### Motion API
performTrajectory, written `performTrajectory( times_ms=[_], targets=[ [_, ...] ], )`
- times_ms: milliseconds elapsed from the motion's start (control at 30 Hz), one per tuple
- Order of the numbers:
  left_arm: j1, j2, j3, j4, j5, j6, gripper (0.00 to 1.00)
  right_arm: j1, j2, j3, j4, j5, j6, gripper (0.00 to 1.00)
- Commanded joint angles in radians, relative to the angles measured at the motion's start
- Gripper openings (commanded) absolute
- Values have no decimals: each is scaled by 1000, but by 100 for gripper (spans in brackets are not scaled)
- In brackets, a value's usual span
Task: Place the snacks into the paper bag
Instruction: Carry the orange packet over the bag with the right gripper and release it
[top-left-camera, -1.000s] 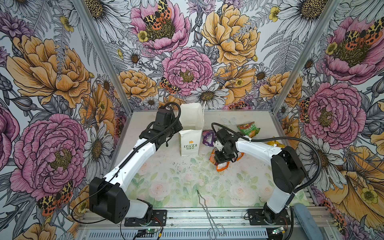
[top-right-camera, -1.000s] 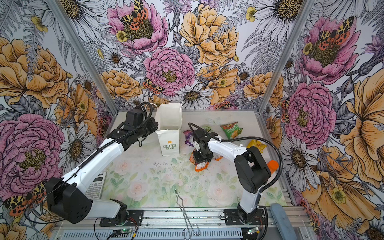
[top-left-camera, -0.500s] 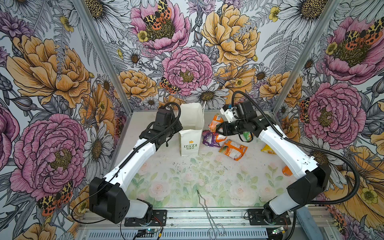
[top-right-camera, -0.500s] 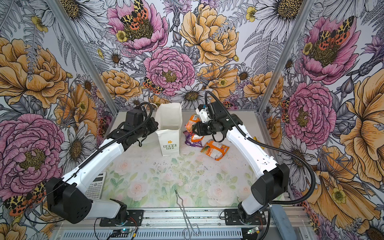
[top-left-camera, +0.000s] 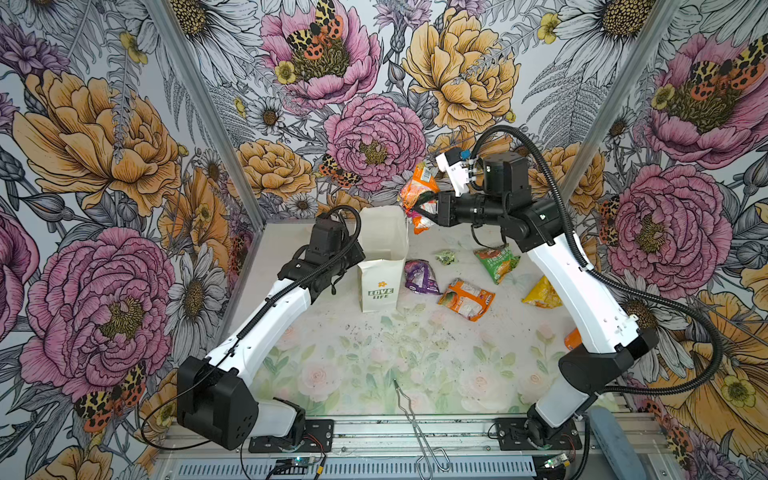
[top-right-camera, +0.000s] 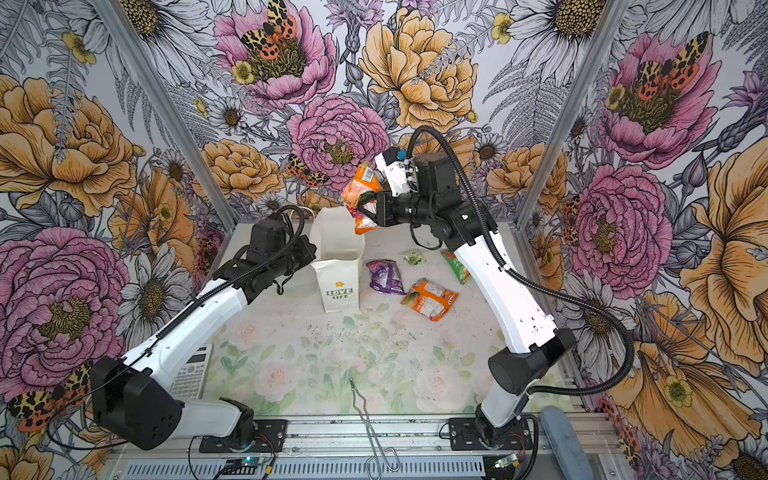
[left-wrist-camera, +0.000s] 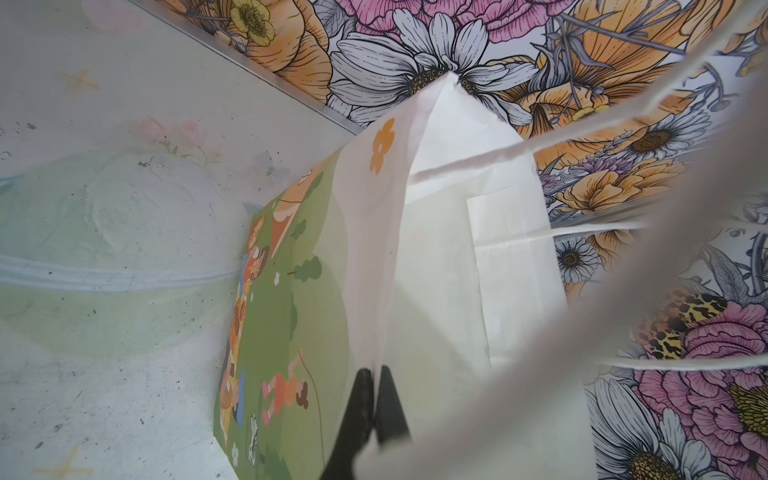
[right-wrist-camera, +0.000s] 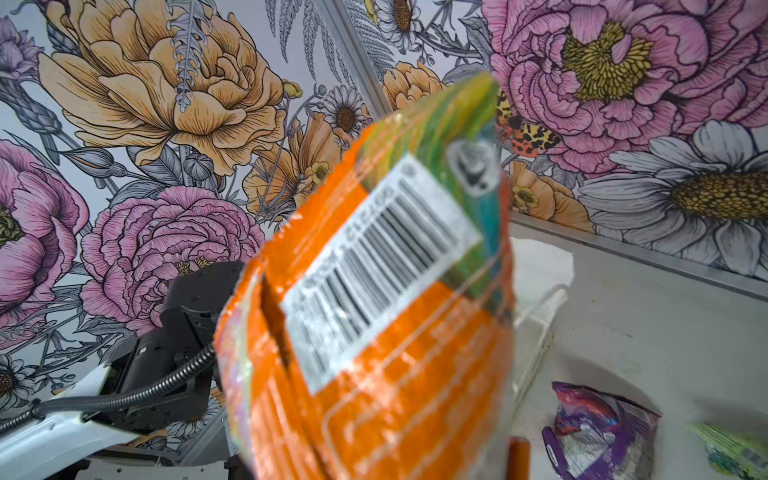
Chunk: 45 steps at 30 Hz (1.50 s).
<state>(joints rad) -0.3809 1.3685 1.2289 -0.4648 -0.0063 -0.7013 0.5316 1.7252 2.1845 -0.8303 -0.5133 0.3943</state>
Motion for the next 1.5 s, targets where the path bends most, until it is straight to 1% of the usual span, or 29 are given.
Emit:
performTrajectory(
  times_ms=[0, 100, 167, 400, 633, 767, 1100, 1200, 1267, 1367, 1467],
  targets=[
    [5, -26, -13, 42, 26, -9, 0, 35, 68, 95, 54, 52, 32, 0],
    [1, -27, -16, 47, 22, -12, 0, 56, 132, 156, 56, 89, 58, 0],
    [0, -26, -17, 48, 22, -13, 0, 71, 164, 177, 56, 136, 73, 0],
    [-3, -19, -14, 50, 22, -15, 0, 121, 231, 187, 56, 278, 124, 0],
    [-6, -14, -17, 54, 21, -16, 0, 149, 261, 155, 56, 340, 142, 0],
    [-2, -16, -18, 54, 22, -15, 0, 160, 260, 105, 56, 393, 137, 0],
    [-5, -6, -14, 59, 31, -18, 0, 168, 261, 23, 54, 472, 121, 0],
    [-7, -8, -13, 60, 31, -18, 0, 169, 258, 7, 53, 490, 115, 7],
    [-9, -8, -13, 60, 31, -19, 0, 169, 258, 2, 53, 495, 112, 17],
    [-13, -6, -12, 62, 31, -20, 0, 169, 259, 0, 52, 492, 108, 29],
    [-12, -3, -10, 62, 31, -20, 0, 169, 262, 0, 51, 483, 102, 37]
  ],
)
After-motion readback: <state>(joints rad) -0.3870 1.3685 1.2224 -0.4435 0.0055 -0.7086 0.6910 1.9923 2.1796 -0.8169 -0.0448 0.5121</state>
